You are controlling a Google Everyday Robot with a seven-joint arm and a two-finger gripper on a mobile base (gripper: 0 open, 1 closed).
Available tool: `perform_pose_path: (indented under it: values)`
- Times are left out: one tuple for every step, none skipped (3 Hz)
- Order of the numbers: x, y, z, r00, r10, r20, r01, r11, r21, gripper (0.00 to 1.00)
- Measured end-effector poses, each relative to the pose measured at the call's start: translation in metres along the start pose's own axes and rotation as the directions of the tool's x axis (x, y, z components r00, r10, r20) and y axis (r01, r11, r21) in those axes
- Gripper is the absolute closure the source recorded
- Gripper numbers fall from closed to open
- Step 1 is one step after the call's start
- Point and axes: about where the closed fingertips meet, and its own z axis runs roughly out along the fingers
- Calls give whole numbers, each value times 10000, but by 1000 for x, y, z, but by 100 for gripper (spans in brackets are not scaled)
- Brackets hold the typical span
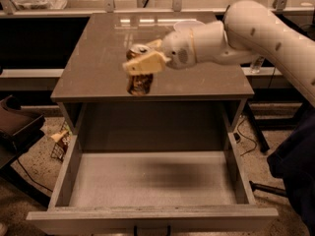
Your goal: Pick orange can from top drawer and place on counter
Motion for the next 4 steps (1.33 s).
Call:
perform_pose_path:
  values:
    - [-26, -41, 12, 9980, -623, -78, 628, 9939, 906, 100]
    - [-39, -66, 36, 9954, -923, -237, 948, 9842, 1495, 100]
    - [-34, -89, 70, 9939, -983, -502, 1059, 9775, 1822, 100]
    - [-27, -123, 103, 9938, -850, -720, 985, 9725, 2111, 100]
